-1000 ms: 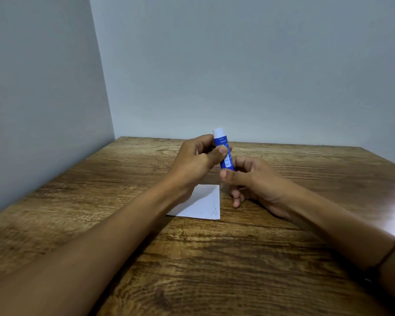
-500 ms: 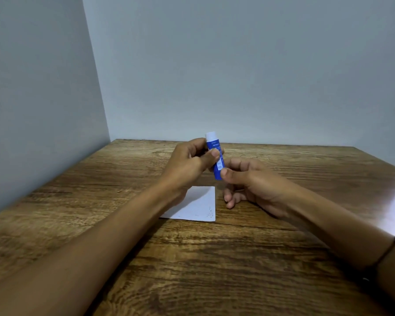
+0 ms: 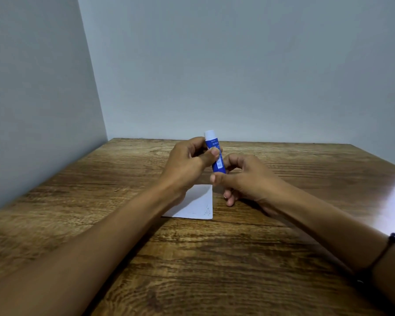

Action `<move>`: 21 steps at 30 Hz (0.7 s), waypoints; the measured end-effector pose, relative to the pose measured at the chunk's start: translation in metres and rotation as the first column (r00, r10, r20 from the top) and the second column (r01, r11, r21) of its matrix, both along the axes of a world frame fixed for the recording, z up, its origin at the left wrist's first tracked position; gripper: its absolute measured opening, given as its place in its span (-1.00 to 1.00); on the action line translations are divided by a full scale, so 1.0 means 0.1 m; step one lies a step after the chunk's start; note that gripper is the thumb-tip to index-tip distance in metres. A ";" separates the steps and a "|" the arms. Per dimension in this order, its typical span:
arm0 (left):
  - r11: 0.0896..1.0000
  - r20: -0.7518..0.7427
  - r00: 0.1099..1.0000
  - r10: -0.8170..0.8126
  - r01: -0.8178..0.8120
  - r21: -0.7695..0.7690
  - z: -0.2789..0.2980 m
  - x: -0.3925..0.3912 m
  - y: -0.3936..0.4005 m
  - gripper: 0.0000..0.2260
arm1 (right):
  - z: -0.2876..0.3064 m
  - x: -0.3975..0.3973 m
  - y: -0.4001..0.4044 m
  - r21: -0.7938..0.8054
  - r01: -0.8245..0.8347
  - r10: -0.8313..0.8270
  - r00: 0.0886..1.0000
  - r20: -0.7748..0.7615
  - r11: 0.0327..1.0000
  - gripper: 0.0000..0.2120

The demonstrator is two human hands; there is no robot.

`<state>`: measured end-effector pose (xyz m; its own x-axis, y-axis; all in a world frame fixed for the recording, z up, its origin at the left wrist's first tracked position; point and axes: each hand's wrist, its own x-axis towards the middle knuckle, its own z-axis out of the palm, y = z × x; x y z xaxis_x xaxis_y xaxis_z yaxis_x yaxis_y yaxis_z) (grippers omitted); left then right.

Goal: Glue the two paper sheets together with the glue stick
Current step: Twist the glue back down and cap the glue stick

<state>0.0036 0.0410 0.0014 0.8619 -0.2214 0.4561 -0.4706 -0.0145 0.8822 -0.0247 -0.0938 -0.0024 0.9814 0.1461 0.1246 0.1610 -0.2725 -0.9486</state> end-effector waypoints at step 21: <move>0.981 0.085 0.996 -0.027 0.010 0.195 -0.03 -0.12 -0.06 -0.91 | 0.26 0.03 -0.47 -0.885 0.242 0.047 0.958 0.283 0.398 -0.76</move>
<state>-0.0084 0.0348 -0.0017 0.8159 -0.3288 0.4757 -0.5471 -0.1726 0.8191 -0.0213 -0.1409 0.0233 0.9561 0.2189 0.1948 0.2351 -0.9698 -0.0642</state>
